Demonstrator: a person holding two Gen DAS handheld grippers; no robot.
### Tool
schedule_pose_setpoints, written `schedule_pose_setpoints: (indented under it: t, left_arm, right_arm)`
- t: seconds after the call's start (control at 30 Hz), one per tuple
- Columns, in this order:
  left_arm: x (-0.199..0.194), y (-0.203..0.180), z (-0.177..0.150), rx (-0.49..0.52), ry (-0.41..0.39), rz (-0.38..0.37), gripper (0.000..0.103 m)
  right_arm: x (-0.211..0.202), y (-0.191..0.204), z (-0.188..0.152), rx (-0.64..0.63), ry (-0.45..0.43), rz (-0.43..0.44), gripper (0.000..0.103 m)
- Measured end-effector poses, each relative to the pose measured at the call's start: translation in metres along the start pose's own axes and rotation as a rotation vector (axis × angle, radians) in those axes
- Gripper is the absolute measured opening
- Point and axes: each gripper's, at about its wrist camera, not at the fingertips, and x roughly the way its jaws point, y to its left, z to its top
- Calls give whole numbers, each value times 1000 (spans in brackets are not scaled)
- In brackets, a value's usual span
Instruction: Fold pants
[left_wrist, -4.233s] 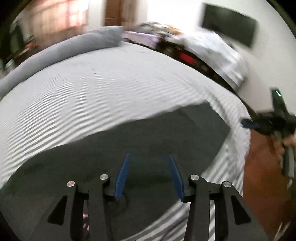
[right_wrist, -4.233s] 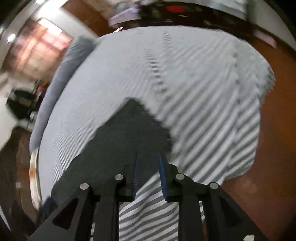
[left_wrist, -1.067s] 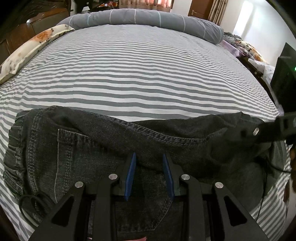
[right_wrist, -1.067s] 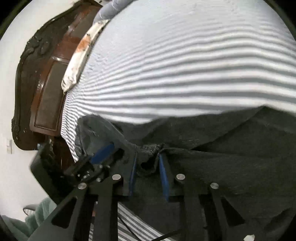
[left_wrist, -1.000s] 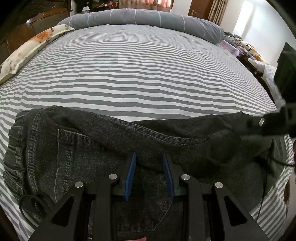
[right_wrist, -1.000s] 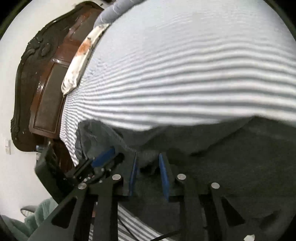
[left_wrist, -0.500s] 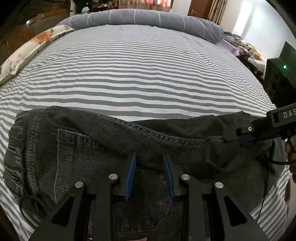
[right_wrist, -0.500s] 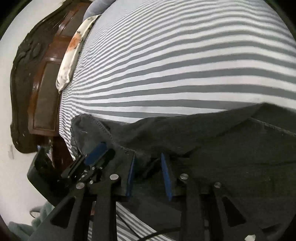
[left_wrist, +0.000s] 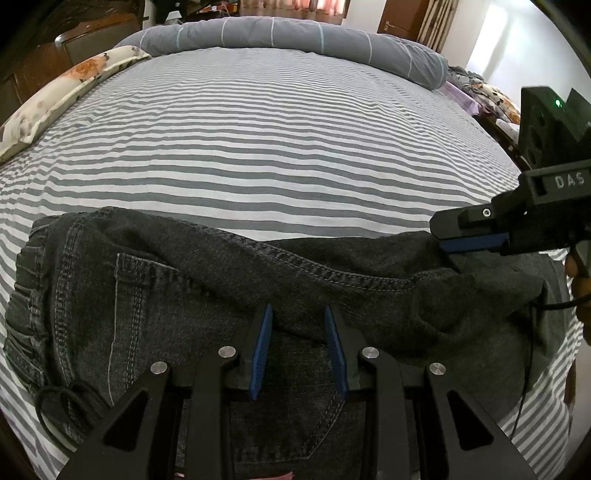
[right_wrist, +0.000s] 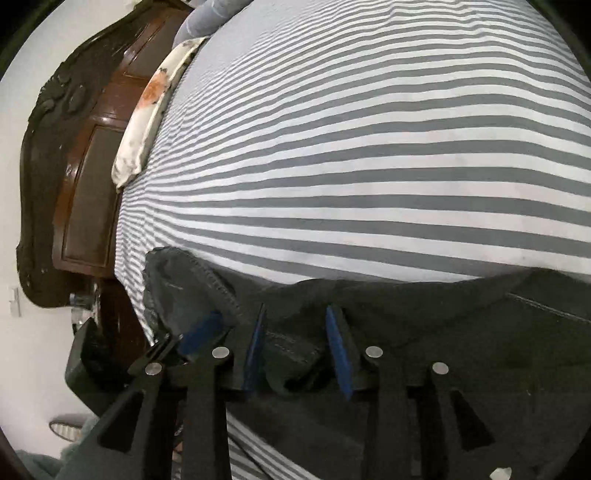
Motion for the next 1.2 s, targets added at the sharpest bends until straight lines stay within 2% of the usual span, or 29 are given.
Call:
schedule_pose_setpoints:
  t: [0.13,0.37,0.5,0.67,0.73,0.8,0.93,1.07,1.2]
  left_arm:
    - [-1,0,-1,-7,1,-3,31]
    - [-1,1,-1,-10,1,-3,31]
    - [-1,2,-1,-11,1,-2,31]
    - [0,4,-1,-14,2,-3,31]
    - [0,4,-1,-16,2,-4,31]
    - [-1,5,-2,-18,2,-5,31]
    - [-1,6,-2,-19,2,-5,31]
    - [0,7,-2,-22,3,-3,31]
    - [-1,8,-2,-30,3,-2,31]
  right_arm:
    - [7,4,-8,-27,47,-69,33]
    - [6,0,-22,-4,56,-18,33]
    - [7,10,-19,-37,23,-53,33]
    - [-4,10,-8,-15,-4,-18,32]
    - [-2,11,-7,-24,23,-17,32]
    - [5,11,-8,-33,52,-60,32]
    - [3,2,-9,-14,39,-70,32]
    - [2,-17,-1,15,29,-122,32]
    - [0,-27,4,41,28,-111,29]
